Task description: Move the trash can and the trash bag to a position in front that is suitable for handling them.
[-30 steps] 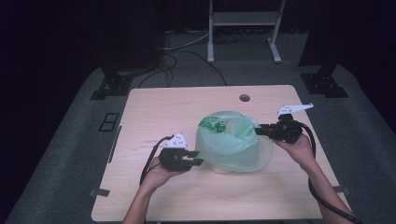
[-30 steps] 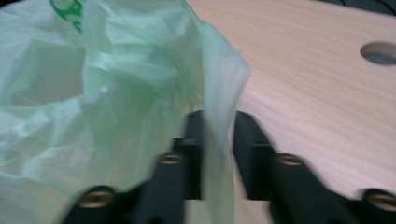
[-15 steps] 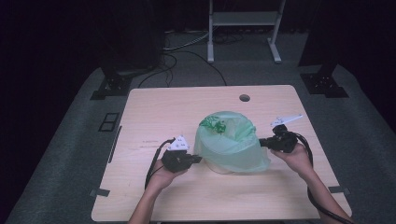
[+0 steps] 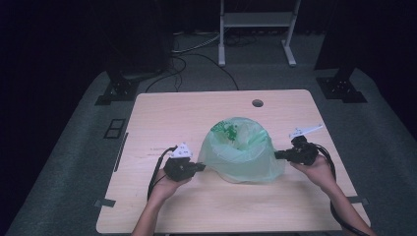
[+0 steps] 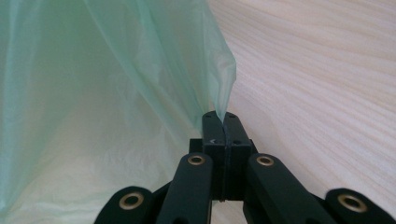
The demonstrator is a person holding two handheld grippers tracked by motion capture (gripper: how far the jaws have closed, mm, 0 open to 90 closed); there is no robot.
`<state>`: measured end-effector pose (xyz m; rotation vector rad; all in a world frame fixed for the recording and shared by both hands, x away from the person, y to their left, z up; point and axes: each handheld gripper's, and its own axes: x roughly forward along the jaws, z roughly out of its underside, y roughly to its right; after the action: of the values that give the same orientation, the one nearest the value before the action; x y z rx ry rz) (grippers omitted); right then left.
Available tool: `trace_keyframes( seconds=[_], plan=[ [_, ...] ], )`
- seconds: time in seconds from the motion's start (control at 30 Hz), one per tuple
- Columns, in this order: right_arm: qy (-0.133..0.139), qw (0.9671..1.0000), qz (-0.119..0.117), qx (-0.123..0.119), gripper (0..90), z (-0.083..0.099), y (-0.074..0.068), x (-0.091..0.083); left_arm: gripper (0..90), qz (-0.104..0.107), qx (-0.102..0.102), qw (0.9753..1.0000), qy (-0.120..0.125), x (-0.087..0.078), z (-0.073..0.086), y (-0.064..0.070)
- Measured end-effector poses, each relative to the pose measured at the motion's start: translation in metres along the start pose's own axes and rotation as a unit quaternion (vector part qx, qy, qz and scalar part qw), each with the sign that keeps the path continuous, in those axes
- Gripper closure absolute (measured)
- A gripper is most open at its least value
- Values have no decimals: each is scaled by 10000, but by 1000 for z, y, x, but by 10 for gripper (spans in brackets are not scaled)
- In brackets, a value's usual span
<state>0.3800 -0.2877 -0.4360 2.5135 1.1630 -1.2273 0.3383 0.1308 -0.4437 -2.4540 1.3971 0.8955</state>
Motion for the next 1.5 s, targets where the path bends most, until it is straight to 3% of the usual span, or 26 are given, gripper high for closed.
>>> trace_keyframes(
  seconds=[0.03, 0.07, 0.1, 0.13, 0.2, 0.3, 0.37, 0.47, 0.6, 0.63, 0.73, 0.9, 0.93, 1.0, 1.03, 1.2, 1.23, 1.27, 1.3, 1.33, 1.37, 1.5],
  plan=[
    [68, 9999, -45, 69, 795, 0, 2, -4, 797, 7, -34, 10000, -15, -1, 0, 0],
    [68, 9999, -45, 69, 795, 0, 2, -4, 797, 20, -38, 10000, -19, -2, 0, 1],
    [113, 9999, -53, 83, 723, 0, 3, -6, 728, 26, -33, 10000, -3, -3, 0, 2],
    [200, 9998, -29, 79, 639, -4, 2, -14, 566, -54, -78, 10000, 12, -5, -1, 5],
    [349, 9994, -13, 42, 571, -11, -1, -25, 409, -103, -163, 9998, 34, -7, -1, 6],
    [589, 9983, -13, -33, 535, -23, -8, -45, 258, -131, -219, 9996, 106, -10, -1, 9],
    [757, 9970, -18, -139, 529, -33, -15, -58, 217, -60, -246, 9996, 136, -11, 0, 11],
    [924, 9952, -116, -310, 550, -48, -31, -74, 192, -114, -221, 9996, 94, -11, 0, 13],
    [980, 9931, -290, -578, 584, -65, -49, -81, 185, -93, -222, 9996, 144, -12, 0, 14],
    [934, 9918, -347, -795, 595, -77, -62, -80, 185, -70, -217, 9996, 146, -12, 0, 15],
    [743, 9906, -288, -1111, 599, -93, -77, -71, 185, -62, -190, 9997, 163, -12, -1, 16],
    [616, 9894, -56, -1314, 548, -110, -85, -54, 186, -81, -167, 9996, 222, -13, -3, 19],
    [611, 9887, 149, -1360, 530, -118, -83, -45, 220, -101, -150, 9995, 258, -13, -4, 19],
    [606, 9888, 181, -1353, 524, -120, -82, -42, 302, -130, -73, 9996, 247, -12, -4, 18],
    [566, 9885, 346, -1362, 513, -127, -79, -34, 359, -97, -48, 9997, 220, -11, -4, 17],
    [491, 9898, 344, -1295, 562, -139, -74, -18, 596, -159, 29, 9996, 234, -10, -4, 16],
    [501, 9892, 341, -1337, 630, -143, -74, -12, 646, -198, 112, 9995, 233, -9, -4, 17],
    [501, 9892, 341, -1337, 630, -143, -74, -12, 682, -198, 112, 9995, 233, -9, -4, 17],
    [421, 9883, 402, -1408, 736, -146, -75, -5, 729, -236, 137, 9993, 255, -8, -5, 18],
    [421, 9883, 402, -1408, 736, -146, -75, -5, 729, -273, 181, 9992, 247, -8, -5, 19],
    [381, 9888, 384, -1391, 826, -149, -75, -1, 816, -314, 277, 9988, 263, -7, -5, 20],
    [552, 9907, 239, -1220, 900, -153, -72, 1, 898, -257, 337, 9986, 322, -7, -4, 21]
  ],
)
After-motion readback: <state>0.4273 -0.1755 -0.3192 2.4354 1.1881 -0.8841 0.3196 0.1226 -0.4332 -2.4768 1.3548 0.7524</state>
